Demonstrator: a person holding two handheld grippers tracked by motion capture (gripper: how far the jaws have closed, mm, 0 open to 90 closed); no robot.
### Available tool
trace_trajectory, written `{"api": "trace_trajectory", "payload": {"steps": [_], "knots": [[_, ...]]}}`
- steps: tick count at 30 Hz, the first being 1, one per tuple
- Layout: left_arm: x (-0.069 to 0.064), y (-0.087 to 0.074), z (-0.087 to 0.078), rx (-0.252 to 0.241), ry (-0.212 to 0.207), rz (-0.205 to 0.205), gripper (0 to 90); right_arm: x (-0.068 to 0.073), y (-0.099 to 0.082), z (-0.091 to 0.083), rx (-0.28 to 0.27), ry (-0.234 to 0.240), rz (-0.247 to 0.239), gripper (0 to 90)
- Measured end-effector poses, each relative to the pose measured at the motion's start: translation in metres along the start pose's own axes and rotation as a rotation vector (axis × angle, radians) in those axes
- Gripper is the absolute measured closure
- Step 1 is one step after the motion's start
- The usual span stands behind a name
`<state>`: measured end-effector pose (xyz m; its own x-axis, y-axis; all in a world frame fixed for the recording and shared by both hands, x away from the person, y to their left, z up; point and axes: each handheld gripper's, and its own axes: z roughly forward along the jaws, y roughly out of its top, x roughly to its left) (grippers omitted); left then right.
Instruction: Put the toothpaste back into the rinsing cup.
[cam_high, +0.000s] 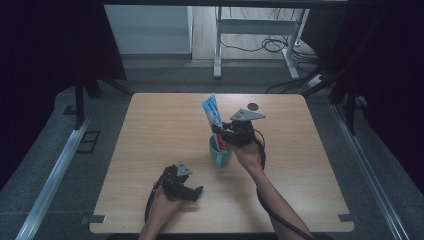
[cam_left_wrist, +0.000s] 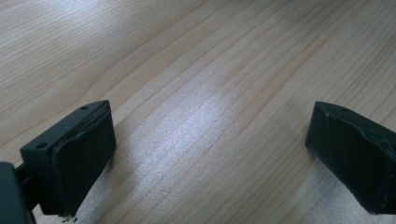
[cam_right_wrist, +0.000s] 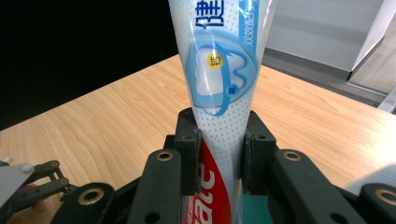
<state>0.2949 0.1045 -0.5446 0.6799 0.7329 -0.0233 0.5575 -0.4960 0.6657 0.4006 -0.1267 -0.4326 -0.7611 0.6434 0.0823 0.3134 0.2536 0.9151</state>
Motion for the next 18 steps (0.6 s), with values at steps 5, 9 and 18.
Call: {"api": "trace_trajectory", "payload": {"steps": [5,9,18], "knots": [[0.000,0.000,0.000,-0.002,0.000,-0.004,1.7,0.000,-0.006,0.004,0.010,0.001,0.003,71.7],[0.000,0.000,0.000,-0.002,0.000,-0.004,1.7,0.000,-0.011,0.007,0.019,0.001,0.008,71.6],[0.000,0.000,0.000,-0.002,0.001,-0.004,1.7,0.003,-0.018,0.013,0.031,0.008,0.002,71.5]]}}
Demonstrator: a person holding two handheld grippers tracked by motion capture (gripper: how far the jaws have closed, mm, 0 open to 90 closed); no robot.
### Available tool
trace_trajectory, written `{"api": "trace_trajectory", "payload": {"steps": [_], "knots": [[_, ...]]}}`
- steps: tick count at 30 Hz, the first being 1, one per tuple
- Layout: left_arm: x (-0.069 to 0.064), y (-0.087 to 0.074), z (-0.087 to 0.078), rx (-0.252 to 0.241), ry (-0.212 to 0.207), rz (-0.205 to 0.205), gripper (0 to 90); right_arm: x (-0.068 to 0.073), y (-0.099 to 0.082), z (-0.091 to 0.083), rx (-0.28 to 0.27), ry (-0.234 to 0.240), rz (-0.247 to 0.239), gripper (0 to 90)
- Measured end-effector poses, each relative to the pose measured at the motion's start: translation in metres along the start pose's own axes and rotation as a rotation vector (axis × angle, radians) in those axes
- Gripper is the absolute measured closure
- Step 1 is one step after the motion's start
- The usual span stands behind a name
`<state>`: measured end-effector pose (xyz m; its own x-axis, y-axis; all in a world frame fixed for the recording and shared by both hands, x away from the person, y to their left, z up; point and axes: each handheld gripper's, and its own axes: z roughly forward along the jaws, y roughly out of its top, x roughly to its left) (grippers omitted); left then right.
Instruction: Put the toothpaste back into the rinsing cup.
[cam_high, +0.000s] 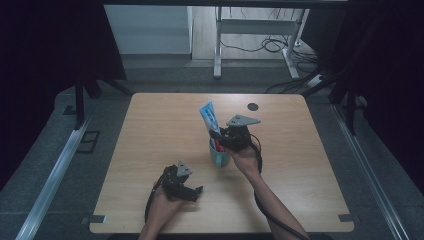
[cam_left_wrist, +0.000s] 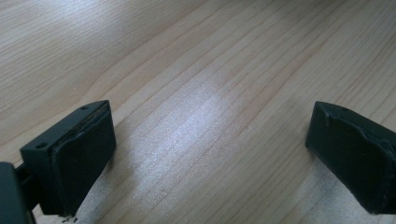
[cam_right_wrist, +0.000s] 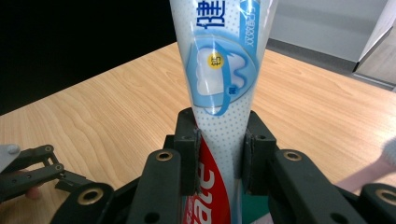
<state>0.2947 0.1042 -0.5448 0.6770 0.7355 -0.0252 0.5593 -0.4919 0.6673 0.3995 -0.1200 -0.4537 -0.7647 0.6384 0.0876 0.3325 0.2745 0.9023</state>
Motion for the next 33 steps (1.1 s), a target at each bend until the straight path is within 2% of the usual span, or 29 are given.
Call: {"api": "trace_trajectory", "payload": {"steps": [17,33], "knots": [[0.000,0.000,0.000,0.000,0.000,0.001,1.7,-0.002,-0.013,0.001,0.004,-0.006,0.016,70.9],[0.000,0.000,0.000,0.000,-0.001,0.003,1.7,-0.007,-0.025,0.001,0.038,-0.010,0.028,69.6]]}}
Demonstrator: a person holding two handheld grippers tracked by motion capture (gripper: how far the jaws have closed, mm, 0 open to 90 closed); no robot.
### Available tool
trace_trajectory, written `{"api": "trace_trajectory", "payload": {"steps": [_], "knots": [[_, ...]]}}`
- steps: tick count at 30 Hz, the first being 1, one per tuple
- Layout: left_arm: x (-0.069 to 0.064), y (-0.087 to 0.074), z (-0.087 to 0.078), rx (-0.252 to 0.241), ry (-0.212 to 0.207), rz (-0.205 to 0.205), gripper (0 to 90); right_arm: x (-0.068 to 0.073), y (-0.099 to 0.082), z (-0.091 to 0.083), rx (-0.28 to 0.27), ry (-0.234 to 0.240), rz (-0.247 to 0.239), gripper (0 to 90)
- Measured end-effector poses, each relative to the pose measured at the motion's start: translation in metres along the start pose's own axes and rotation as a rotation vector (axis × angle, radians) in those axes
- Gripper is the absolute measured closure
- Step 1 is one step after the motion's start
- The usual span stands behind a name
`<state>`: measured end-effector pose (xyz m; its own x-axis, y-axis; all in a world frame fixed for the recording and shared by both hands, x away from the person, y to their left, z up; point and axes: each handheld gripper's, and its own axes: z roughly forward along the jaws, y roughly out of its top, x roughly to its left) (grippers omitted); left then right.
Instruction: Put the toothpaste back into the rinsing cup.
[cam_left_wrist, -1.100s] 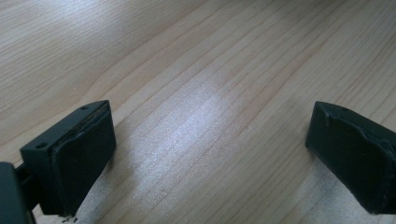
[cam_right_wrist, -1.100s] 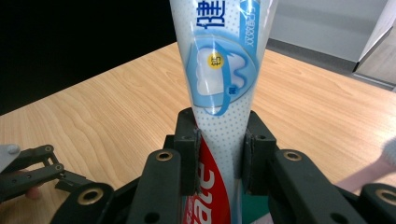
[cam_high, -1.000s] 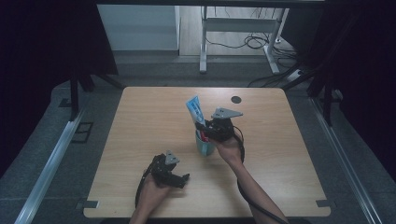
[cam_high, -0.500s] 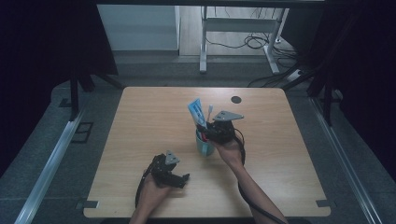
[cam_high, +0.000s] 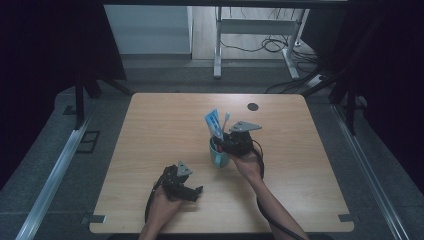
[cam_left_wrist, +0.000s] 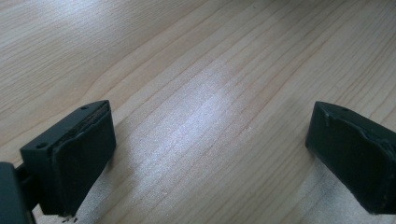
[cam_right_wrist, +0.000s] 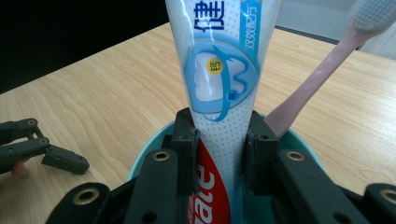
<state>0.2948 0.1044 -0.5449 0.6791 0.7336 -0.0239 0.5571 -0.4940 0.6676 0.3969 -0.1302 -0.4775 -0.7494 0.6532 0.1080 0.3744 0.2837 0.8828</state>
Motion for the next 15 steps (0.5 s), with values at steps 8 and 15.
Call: {"api": "trace_trajectory", "payload": {"steps": [8,15], "knots": [[-0.0002,0.0000,0.0000,0.000,0.001,-0.002,1.7,-0.0001,0.0010,0.0002,0.008,0.004,0.008,68.1],[-0.0002,0.0000,0.0000,0.000,0.001,-0.002,1.7,-0.0007,0.0023,-0.0016,0.007,0.013,0.022,64.9]]}}
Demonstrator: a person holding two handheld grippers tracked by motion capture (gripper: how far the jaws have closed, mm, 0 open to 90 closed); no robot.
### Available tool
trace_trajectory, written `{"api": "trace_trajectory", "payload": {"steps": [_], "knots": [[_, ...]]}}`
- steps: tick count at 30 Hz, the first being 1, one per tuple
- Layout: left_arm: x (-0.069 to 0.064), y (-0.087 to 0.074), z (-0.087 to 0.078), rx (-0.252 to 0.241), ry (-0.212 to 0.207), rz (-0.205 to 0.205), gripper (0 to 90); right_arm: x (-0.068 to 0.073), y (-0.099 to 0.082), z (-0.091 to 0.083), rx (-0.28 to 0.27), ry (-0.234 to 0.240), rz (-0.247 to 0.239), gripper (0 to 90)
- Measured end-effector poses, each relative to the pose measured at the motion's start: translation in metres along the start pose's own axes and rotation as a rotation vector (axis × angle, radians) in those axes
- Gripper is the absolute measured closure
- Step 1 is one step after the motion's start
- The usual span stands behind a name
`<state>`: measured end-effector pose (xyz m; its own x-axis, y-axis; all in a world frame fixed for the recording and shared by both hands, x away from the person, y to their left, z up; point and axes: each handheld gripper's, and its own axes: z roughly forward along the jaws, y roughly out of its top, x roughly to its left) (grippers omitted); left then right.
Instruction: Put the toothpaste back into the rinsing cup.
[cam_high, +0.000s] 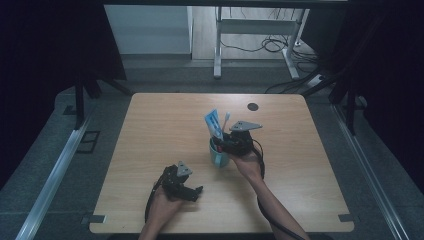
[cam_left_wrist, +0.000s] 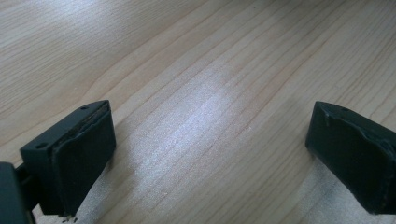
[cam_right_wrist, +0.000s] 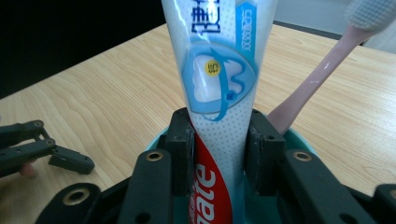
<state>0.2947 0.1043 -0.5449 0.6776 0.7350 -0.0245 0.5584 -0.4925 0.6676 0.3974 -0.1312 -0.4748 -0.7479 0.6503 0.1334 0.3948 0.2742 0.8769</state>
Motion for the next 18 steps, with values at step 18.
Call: {"api": "trace_trajectory", "payload": {"steps": [18], "knots": [[0.0001,0.0000,0.0000,0.000,0.000,0.001,1.7,0.0011,0.0059,-0.0097,0.023,-0.008,-0.027,47.0]]}}
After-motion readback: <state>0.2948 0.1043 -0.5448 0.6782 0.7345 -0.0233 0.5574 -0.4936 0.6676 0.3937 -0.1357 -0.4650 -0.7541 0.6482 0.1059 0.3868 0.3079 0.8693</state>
